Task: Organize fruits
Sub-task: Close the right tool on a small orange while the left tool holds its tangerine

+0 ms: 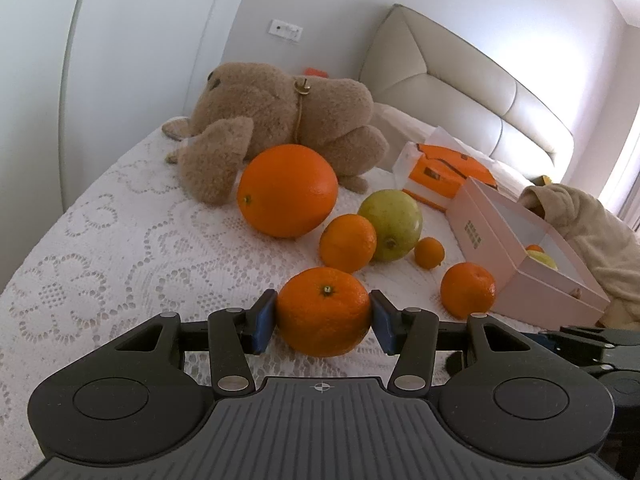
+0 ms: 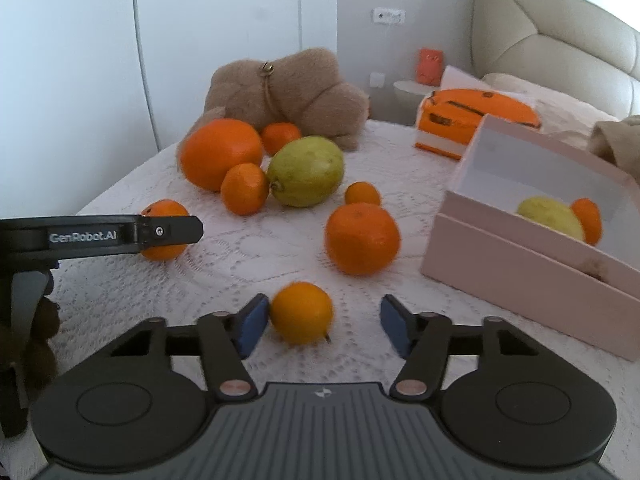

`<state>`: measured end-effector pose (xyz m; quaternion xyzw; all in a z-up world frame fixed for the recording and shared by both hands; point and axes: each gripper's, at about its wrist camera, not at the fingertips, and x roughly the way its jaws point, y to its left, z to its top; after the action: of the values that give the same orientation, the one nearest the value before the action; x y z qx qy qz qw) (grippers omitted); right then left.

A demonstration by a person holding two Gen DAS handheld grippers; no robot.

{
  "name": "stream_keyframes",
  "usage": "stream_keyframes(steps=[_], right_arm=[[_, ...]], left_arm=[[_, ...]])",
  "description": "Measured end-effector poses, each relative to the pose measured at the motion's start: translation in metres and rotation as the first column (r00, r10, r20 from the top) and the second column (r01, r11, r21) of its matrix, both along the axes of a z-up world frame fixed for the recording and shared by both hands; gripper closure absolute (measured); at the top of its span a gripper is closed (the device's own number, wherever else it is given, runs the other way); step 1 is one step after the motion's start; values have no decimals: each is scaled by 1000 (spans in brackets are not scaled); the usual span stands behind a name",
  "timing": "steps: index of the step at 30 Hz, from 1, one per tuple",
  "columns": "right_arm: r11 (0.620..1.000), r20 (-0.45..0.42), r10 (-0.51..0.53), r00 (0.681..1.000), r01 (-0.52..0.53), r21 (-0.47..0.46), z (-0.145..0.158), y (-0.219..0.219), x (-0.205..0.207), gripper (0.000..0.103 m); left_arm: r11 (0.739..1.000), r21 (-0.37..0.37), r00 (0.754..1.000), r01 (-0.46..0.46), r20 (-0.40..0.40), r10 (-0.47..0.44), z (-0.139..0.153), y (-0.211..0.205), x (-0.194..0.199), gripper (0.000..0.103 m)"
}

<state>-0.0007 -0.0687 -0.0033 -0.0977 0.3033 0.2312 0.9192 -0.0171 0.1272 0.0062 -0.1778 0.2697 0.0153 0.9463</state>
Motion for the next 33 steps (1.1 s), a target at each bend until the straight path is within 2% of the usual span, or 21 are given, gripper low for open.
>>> stream_keyframes(steps=[2,6,11,16,19,22,25,28,30,33], right_arm=[[1000,7,-3,1000,3,-6,-1,4,0,50],[1000,14,17,1000,-17,-18,1,3,-4,68],[1000,12,11,1000,-11,3,5,-10,-13,69],[997,48,-63,997,61,39,17,-41,-29,72],[988,77,-150,986,147,41,27,-64,-34,81],[980,92,-187,978,179,88,40,-87,-38,81],[976,108,-200,974,188,113,46,-104,-42,81],[975,105,-208,973,196,109,40,-112,-44,77],[973,76,-205,976,195,124,33,-116,-43,71],[975,30,-160,987,153,158,24,-115,-43,69]], left_arm=[[1000,-1,1000,0,1,0,0,0,0,48],[1000,0,1000,2,1,-2,0,0,0,48],[999,42,1000,11,15,-11,5,-11,-5,48],[994,8,993,113,-18,-112,7,-37,-4,48],[982,4,982,191,-2,-191,16,-64,2,48],[969,-3,969,247,20,-247,30,-85,8,48],[970,36,971,239,15,-240,36,-98,10,48],[975,47,976,218,-22,-217,29,-100,7,48],[980,36,980,195,-41,-193,21,-94,5,48],[987,26,987,157,-49,-156,12,-82,1,48]])
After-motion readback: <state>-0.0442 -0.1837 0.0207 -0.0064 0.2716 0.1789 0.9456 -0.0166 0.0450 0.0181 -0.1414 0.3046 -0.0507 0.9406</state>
